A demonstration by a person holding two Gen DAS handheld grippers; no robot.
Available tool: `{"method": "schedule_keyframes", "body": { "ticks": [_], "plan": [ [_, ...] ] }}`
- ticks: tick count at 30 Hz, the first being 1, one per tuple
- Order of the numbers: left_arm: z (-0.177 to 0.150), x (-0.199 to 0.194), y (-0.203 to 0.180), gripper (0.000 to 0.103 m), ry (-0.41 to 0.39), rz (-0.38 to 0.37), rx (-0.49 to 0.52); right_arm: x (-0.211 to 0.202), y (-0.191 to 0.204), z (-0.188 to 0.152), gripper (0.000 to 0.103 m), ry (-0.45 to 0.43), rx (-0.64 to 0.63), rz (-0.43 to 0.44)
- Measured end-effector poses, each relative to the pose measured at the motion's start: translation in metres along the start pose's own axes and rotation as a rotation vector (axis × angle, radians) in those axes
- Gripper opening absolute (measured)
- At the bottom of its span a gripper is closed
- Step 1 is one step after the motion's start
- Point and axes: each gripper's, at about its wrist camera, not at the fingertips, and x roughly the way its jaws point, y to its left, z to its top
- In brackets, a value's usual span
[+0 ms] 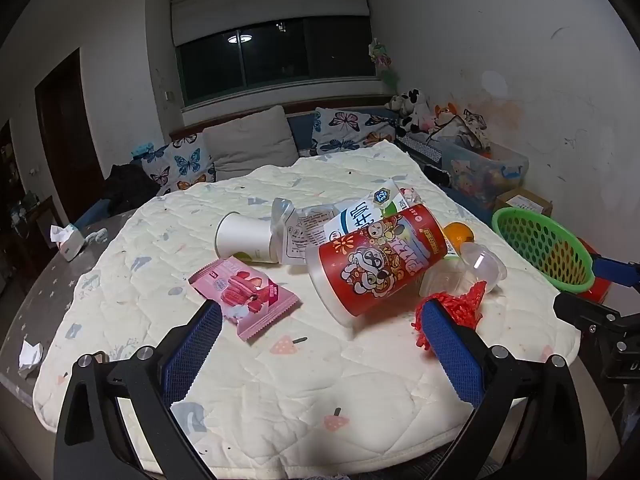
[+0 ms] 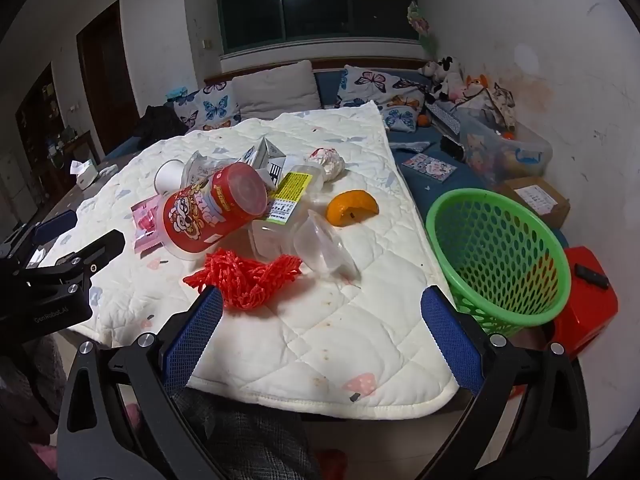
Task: Collect trash
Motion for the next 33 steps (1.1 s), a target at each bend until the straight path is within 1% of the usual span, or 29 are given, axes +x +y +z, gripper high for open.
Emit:
{"method": "schedule_keyframes", "body": {
  "ticks": [15, 16, 22, 33],
  "plan": [
    [-0.0003, 0.0007, -0.0001, 0.097, 0.003, -0.002, -0.002, -0.0027, 0.003, 0.0, 0.098, -0.001, -0.004, 0.001],
    [-0.0003, 0.0008, 0.0, 0.097, 0.003, -0.002, -0.003, -0.0026, -0.0021, 0.0002, 0.098, -0.001, 0.002, 0.003],
    [-0.0024, 0.0016, -0.0033, 0.097, 0.002, -0.001, -0.003, 0.0007, -0.0043, -0.0029, 0.098, 0.002, 0.0, 0.005],
    [-0.0036, 0.0015, -0.0013, 0.097, 0.005, -0.004, -0.007, 0.0015, 0.0048, -0.0001, 0.098, 0.006, -0.009, 0.011]
  ]
}}
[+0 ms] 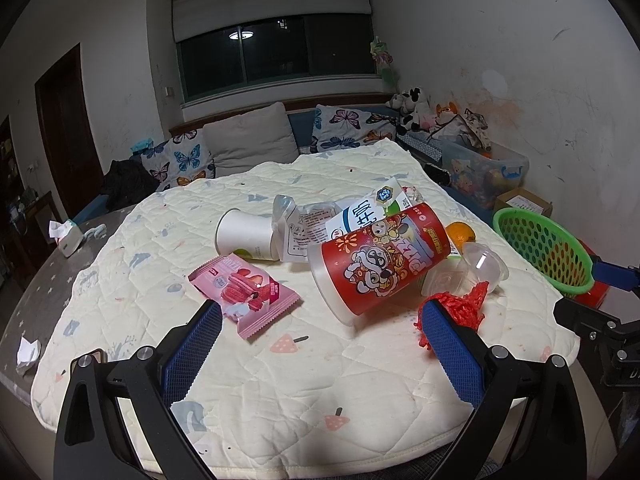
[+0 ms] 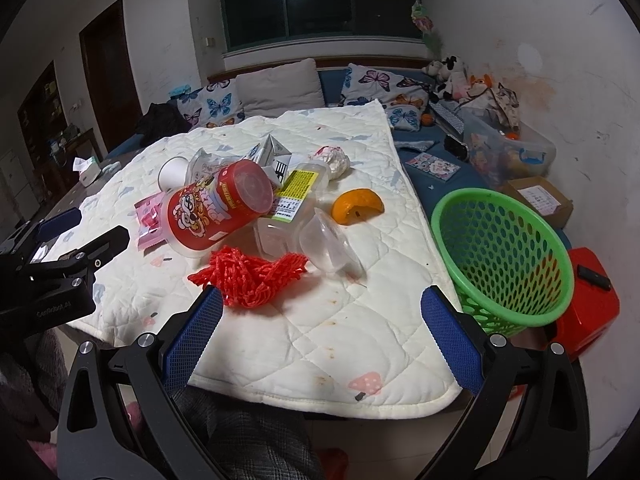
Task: Collect trash
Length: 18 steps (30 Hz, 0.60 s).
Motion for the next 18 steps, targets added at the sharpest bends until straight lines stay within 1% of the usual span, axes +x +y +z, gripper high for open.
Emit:
{"method": "schedule_keyframes", "body": {
  "ticks": [7, 18],
  "plan": [
    [0.005, 0.001, 0.008, 0.097, -0.002, 0.006, -0.009, 0.001, 0.002, 0.0, 0.098, 0.002, 0.0, 0.009],
    [0.008, 0.002, 0.01, 0.097, -0.002, 0.014, -0.009, 0.004, 0.002, 0.0, 0.098, 0.006, -0.002, 0.022]
  ]
}}
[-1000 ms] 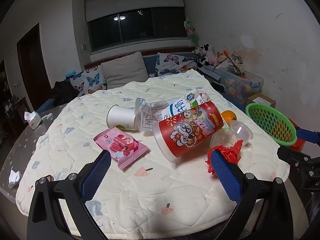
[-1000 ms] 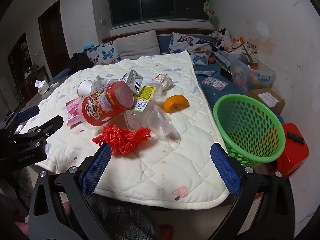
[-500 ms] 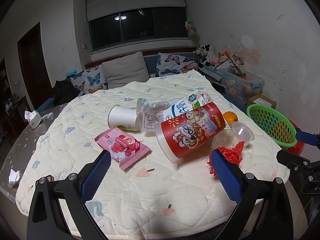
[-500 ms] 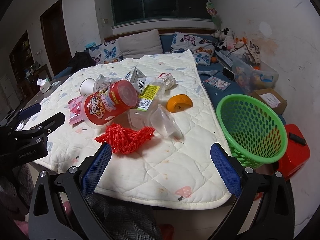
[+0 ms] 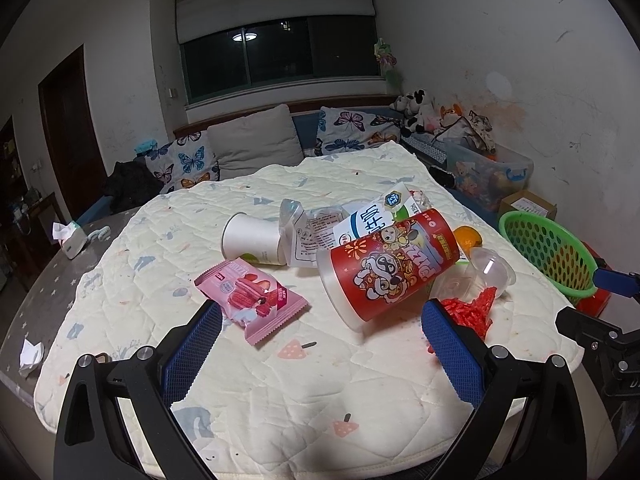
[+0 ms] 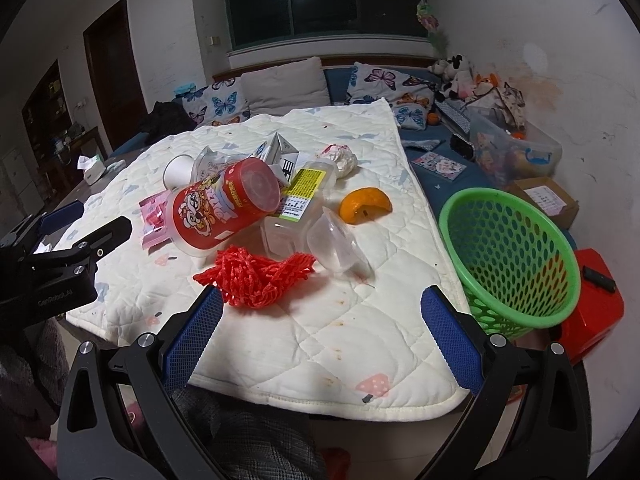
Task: Collect trash
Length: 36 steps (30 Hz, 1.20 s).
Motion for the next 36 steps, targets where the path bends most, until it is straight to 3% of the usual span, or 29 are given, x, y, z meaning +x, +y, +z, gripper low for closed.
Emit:
{"method": "schedule_keyframes", "body": {
  "ticks": [24, 36],
  "plan": [
    [-0.003, 0.012, 0.003, 0.097, 0.022, -0.009, -0.001, 0.023, -0.011, 0.002, 0.092, 0.046, 0.027, 0.028],
    [-0.005, 0.02, -0.004, 0.097, 0.039, -0.043, 0.012, 0.056, -0.028, 0.012, 0.075, 0.086, 0.002, 0.041]
  ]
}}
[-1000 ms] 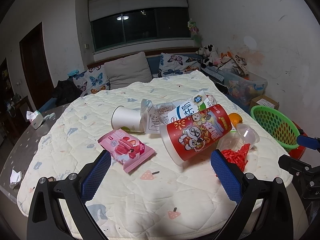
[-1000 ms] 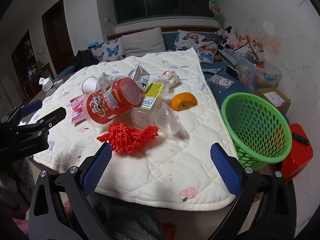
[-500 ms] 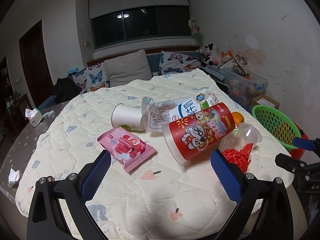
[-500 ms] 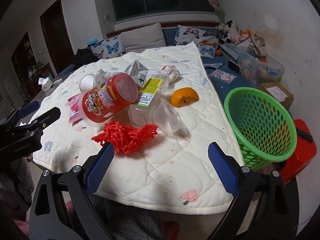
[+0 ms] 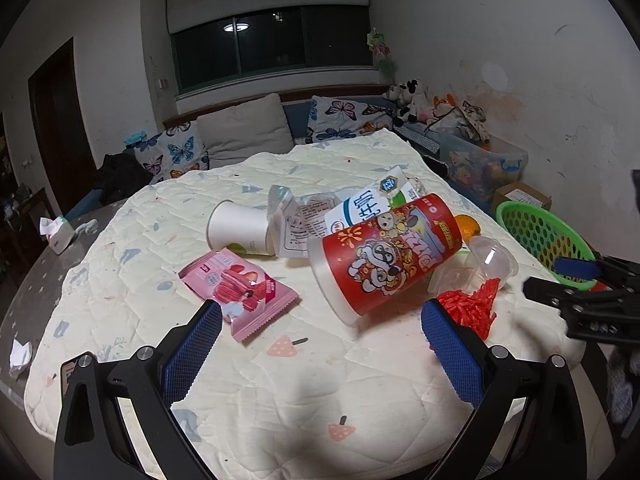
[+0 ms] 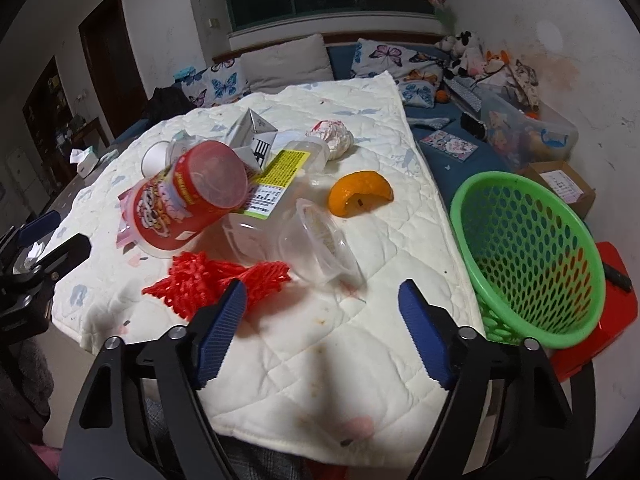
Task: Collect trash
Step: 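Grasp the clear plastic cup with the right gripper while the left gripper grasps the red mesh netting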
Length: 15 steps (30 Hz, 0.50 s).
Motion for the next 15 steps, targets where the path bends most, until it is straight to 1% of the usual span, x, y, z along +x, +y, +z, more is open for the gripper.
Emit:
{"method": "schedule_keyframes", "body": {
  "ticks": [4, 12, 15],
  "plan": [
    [-0.001, 0.003, -0.004, 0.097, 0.005, -0.02, 0.01, 0.012, 0.0, 0.005, 0.067, 0.022, -0.034, 0.009],
    [-0.004, 0.009, -0.016, 0.097, 0.014, -0.08, 0.049, 0.036, 0.004, 0.013, 0.06, 0.049, -0.115, 0.018],
    [-0.005, 0.013, -0.023, 0.097, 0.022, -0.115, 0.063, 0.044, 0.004, 0.015, 0.058, 0.059, -0.133, 0.021]
  ]
}}
